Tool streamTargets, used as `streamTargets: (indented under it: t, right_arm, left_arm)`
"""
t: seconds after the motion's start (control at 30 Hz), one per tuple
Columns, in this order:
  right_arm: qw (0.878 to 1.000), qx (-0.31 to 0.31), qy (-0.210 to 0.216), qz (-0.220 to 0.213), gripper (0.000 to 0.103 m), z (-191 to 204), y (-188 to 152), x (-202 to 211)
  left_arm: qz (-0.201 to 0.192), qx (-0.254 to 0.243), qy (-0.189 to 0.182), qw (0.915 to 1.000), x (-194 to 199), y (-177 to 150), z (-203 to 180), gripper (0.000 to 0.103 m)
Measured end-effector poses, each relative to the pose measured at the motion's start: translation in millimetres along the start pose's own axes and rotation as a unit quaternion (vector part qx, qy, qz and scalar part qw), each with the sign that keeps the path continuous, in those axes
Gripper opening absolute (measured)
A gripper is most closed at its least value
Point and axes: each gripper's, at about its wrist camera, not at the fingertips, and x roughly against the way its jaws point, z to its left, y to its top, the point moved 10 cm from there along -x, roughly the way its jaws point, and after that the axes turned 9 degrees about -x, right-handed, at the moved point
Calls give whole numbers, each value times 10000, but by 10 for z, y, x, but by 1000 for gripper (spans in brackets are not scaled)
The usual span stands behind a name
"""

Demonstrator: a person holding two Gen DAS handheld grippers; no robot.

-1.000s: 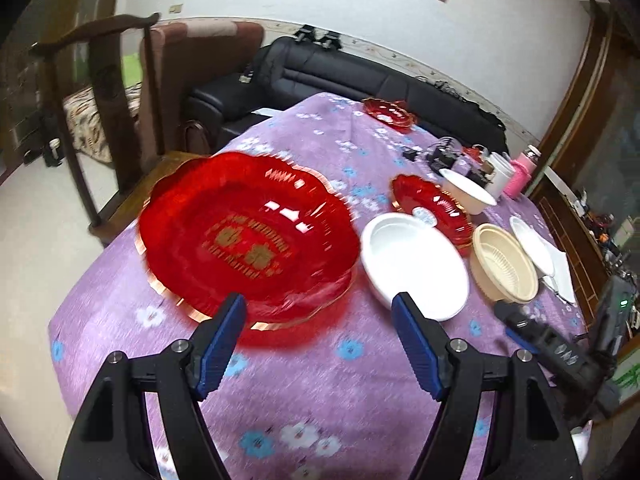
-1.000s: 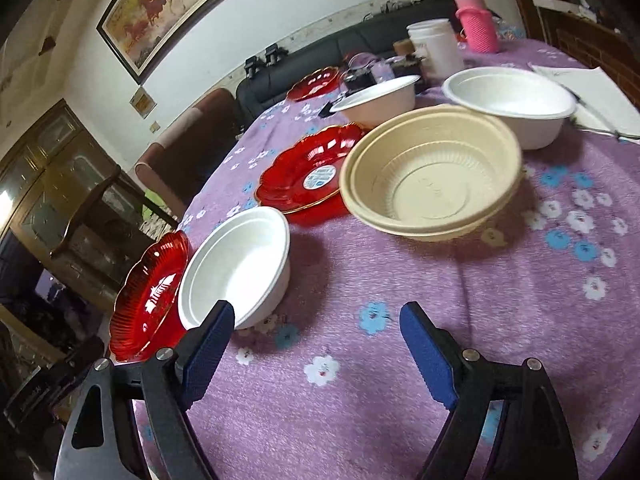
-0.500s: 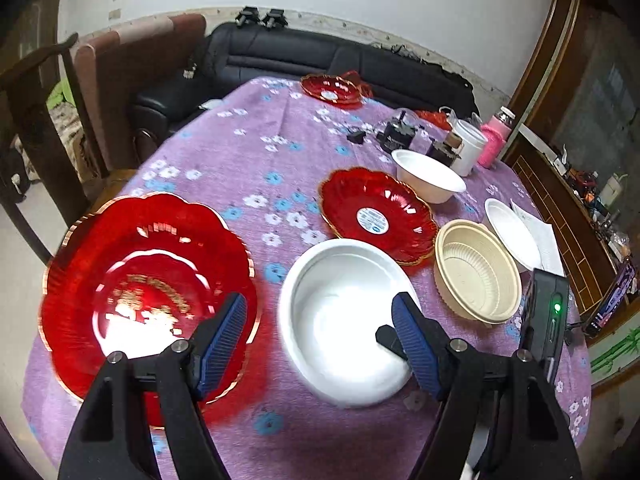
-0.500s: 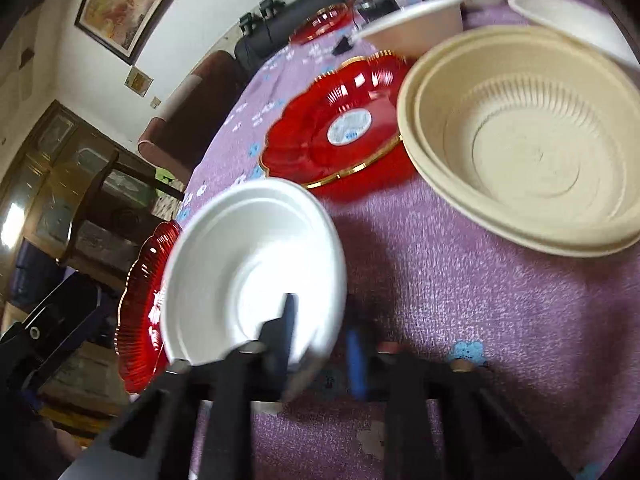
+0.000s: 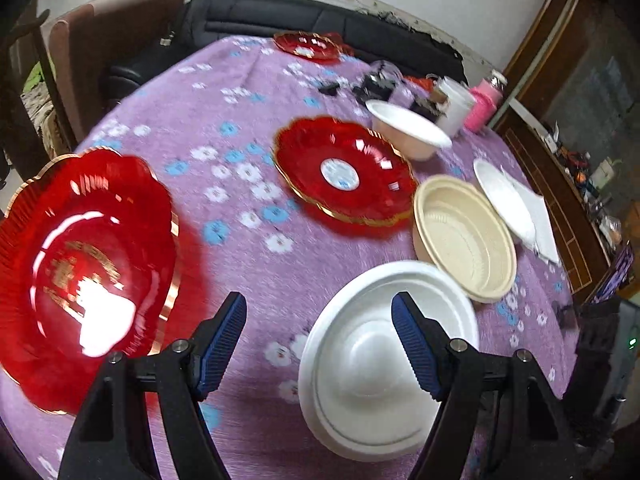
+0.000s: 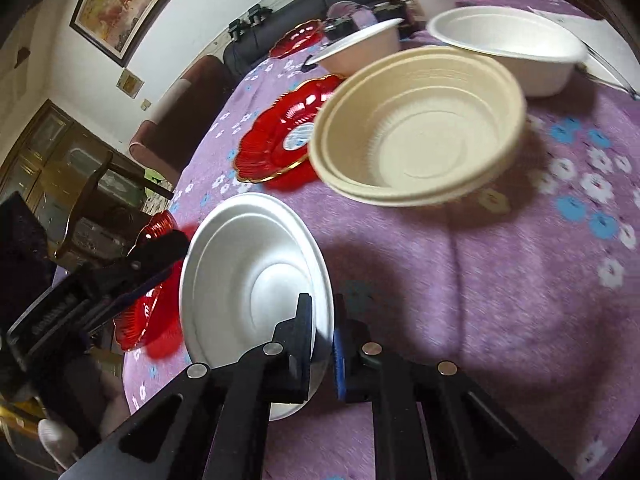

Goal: Organize plates and bowls
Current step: 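Carry the white bowl with the right tool onto the large red plate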

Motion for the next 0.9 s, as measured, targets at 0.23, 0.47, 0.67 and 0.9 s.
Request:
streamTargets:
  t: [0.23,0.47,0.67,0.9]
  right_arm:
    - [9999,-99,-4,44,12,-121,-29,10]
    - [9997,121,-189,-91,15,-131,-68,36]
    - [9995,163,-233,-158,15,-169,-82,43]
    - [9979,411,-195,-457,15,-24,-54,209]
  left_arm:
    - [328,-338,86,9989,-264,-230,-222,59]
    - [520,-372,149,9978,-335,-381,-298,22]
    - [391,-409,117,9983,-226,-397,-387,21]
    - [119,-374,123,9992,16,-372,-408,21]
